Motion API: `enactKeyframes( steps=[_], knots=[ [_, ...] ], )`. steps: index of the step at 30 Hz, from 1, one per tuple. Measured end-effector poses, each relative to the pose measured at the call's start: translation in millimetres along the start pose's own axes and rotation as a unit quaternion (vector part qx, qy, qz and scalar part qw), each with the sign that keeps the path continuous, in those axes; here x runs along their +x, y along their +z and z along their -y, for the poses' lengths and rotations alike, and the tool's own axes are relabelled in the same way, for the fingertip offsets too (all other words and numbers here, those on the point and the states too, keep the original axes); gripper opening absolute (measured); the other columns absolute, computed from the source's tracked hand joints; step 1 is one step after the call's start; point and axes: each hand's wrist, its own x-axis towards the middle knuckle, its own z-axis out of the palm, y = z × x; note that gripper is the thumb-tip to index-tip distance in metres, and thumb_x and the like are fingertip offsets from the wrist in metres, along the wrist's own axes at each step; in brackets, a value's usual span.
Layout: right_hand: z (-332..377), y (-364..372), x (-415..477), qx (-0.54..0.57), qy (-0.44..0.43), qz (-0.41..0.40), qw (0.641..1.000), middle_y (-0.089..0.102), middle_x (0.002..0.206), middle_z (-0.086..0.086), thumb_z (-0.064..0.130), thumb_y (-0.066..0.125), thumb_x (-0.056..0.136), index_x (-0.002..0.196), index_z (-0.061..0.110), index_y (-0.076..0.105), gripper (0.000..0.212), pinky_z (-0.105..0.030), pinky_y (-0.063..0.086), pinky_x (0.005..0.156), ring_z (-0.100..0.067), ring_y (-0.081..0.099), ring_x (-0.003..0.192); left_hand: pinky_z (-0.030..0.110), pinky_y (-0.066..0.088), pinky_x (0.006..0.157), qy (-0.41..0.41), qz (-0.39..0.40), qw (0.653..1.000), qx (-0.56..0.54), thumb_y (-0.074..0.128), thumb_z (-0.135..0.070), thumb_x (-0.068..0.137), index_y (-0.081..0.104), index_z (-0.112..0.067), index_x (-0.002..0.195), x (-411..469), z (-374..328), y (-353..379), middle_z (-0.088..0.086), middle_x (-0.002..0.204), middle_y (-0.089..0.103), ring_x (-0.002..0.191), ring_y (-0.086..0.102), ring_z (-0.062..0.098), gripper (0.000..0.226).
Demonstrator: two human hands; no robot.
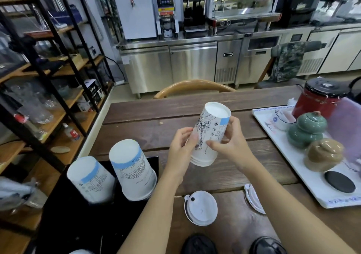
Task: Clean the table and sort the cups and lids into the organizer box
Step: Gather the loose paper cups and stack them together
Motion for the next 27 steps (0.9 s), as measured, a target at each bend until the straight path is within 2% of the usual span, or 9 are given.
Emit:
enactKeyframes(
  steps=[3, 5, 8, 10, 13, 17, 20, 23, 27],
  knots=[
    [37.4, -2.8, -3.1, 0.017, -0.041, 0.015, 0.999, 0.057, 0.123, 0.001, 0.020, 0.074, 0.062, 0.105, 0.043, 0.037, 0.061, -0.036, 0.052, 0.084, -0.017, 0.056, 0.116, 0.014, 0.049, 0.076, 0.074, -0.007, 0.997, 0.003, 0.061, -0.023, 0.088, 0.060, -0.020, 0.108, -14.6, -34.5, -3.3, -0.008, 0.105, 0.066, 0.098, 0.061, 0.004, 0.020],
    [65.2, -1.0, -7.7, 0.028, -0.079, 0.022, 0.996, 0.057, 0.122, 0.006, 0.022, 0.074, 0.061, 0.109, 0.040, 0.039, 0.062, -0.039, 0.052, 0.088, -0.015, 0.055, 0.117, 0.008, 0.049, 0.071, 0.116, -0.011, 0.993, 0.001, 0.060, -0.020, 0.089, 0.060, -0.019, 0.109, -27.3, -59.2, -6.4, -0.012, 0.101, 0.065, 0.093, 0.060, -0.002, 0.020],
    [101.1, 8.8, -13.7, 0.043, -0.120, 0.034, 0.991, 0.057, 0.120, 0.009, 0.019, 0.075, 0.061, 0.116, 0.033, 0.040, 0.067, -0.021, 0.052, 0.078, -0.006, 0.055, 0.114, 0.006, 0.048, 0.070, 0.156, -0.025, 0.987, -0.004, 0.059, -0.019, 0.090, 0.061, -0.028, 0.102, -45.8, -90.0, -14.0, -0.014, 0.101, 0.066, 0.092, 0.061, -0.004, 0.015],
    [120.8, 20.2, -18.7, 0.054, -0.136, 0.051, 0.988, 0.060, 0.114, 0.008, 0.012, 0.076, 0.061, 0.113, 0.032, 0.042, 0.065, -0.012, 0.050, 0.072, 0.003, 0.059, 0.103, 0.012, 0.048, 0.081, 0.172, -0.045, 0.984, -0.004, 0.058, -0.024, 0.091, 0.062, -0.034, 0.099, -59.6, -105.4, -22.7, -0.011, 0.107, 0.067, 0.101, 0.061, 0.002, 0.014],
    [136.2, 40.7, -21.1, 0.063, -0.140, 0.074, 0.985, 0.063, 0.111, 0.005, 0.010, 0.080, 0.056, 0.111, 0.028, 0.045, 0.068, -0.018, 0.054, 0.076, 0.000, 0.063, 0.099, 0.035, 0.049, 0.097, 0.171, -0.064, 0.983, -0.018, 0.058, -0.035, 0.086, 0.064, -0.032, 0.101, -78.4, -119.0, -40.6, -0.005, 0.110, 0.069, 0.110, 0.062, 0.014, 0.016],
    [138.1, 72.8, -20.7, 0.079, -0.133, 0.084, 0.984, 0.056, 0.127, -0.010, 0.021, 0.087, 0.048, 0.123, 0.018, 0.037, 0.090, -0.049, 0.048, 0.099, -0.023, 0.055, 0.120, 0.050, 0.045, 0.102, 0.147, -0.106, 0.983, -0.010, 0.053, -0.042, 0.082, 0.065, -0.024, 0.110, -96.2, -124.6, -71.9, 0.003, 0.116, 0.068, 0.113, 0.061, 0.021, 0.035],
    [134.2, 94.9, -17.1, 0.075, -0.121, 0.110, 0.984, 0.053, 0.131, -0.010, 0.018, 0.087, 0.049, 0.121, 0.026, 0.037, 0.088, -0.053, 0.045, 0.102, -0.024, 0.052, 0.123, 0.049, 0.044, 0.103, 0.121, -0.133, 0.984, 0.000, 0.054, -0.040, 0.086, 0.064, -0.018, 0.113, -102.6, -120.8, -93.4, 0.006, 0.117, 0.068, 0.113, 0.061, 0.023, 0.036],
    [128.3, 115.0, -13.3, 0.068, -0.094, 0.144, 0.983, 0.054, 0.129, -0.009, 0.009, 0.084, 0.053, 0.127, 0.020, 0.033, 0.090, -0.051, 0.046, 0.102, -0.021, 0.054, 0.120, 0.048, 0.046, 0.101, 0.103, -0.151, 0.983, -0.005, 0.051, -0.030, 0.094, 0.061, -0.012, 0.113, -103.6, -109.9, -109.6, 0.011, 0.118, 0.066, 0.113, 0.061, 0.027, 0.028],
    [113.0, 135.0, -8.1, 0.041, -0.049, 0.182, 0.981, 0.056, 0.123, -0.007, 0.009, 0.080, 0.053, 0.125, 0.020, 0.033, 0.087, -0.048, 0.050, 0.096, -0.021, 0.057, 0.116, 0.031, 0.050, 0.091, 0.070, -0.136, 0.988, -0.007, 0.051, -0.032, 0.093, 0.058, -0.014, 0.114, -102.4, -91.0, -124.7, 0.005, 0.118, 0.065, 0.107, 0.062, 0.015, 0.029]
  ],
)
